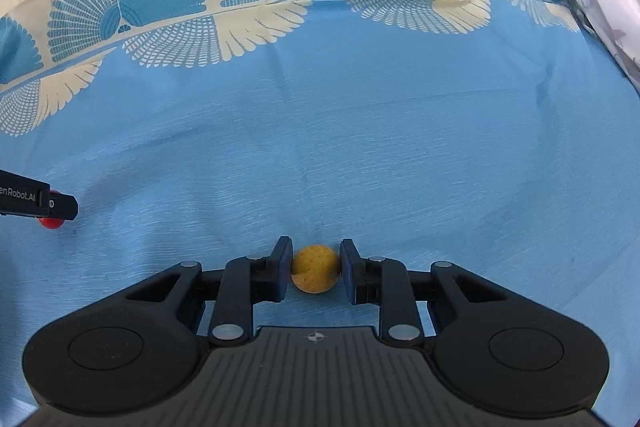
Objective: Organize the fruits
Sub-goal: 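Grasp the red cherry tomato with the left tool while the right tool grasps a longan, then carry the tomato with the left tool and the longan with the right tool to the plate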
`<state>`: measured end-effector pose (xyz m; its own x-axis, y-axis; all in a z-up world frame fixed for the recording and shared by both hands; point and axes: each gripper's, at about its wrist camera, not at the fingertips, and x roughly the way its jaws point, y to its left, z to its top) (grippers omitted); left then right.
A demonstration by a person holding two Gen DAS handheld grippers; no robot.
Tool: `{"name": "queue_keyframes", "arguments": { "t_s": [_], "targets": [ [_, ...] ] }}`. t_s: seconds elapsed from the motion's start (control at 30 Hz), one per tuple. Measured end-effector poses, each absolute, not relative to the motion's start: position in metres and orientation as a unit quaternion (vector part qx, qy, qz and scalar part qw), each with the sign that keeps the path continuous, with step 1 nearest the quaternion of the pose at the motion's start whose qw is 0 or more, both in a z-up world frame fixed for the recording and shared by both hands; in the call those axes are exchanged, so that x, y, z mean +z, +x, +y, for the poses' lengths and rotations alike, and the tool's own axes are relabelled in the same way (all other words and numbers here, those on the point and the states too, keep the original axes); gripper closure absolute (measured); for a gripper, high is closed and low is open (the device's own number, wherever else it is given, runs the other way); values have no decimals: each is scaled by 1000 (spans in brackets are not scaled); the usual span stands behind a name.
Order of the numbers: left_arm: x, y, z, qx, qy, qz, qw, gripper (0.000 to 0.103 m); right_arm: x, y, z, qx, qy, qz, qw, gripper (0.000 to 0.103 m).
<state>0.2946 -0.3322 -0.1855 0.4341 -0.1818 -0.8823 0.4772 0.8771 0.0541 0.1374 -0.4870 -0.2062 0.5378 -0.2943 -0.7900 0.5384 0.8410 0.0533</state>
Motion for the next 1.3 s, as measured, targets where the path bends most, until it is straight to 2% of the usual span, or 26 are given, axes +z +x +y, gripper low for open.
{"name": "queue_keyframes", "arguments": {
  "t_s": [0.23,0.57,0.97,1.3],
  "targets": [
    [-156,278,-317,-210,133,469,847,69,-190,131,-480,-233,142,408,871,76],
    [-86,215,-254,-219,110,415,876,69,-143,91,-428,-193,130,378,896,76],
    [-30,125,-138,-154,105,424,886,69,-88,27,-329,-109,111,363,919,76],
    [-9,61,-43,-102,89,426,895,69,-57,-24,-240,-27,77,361,929,76]
  ]
}}
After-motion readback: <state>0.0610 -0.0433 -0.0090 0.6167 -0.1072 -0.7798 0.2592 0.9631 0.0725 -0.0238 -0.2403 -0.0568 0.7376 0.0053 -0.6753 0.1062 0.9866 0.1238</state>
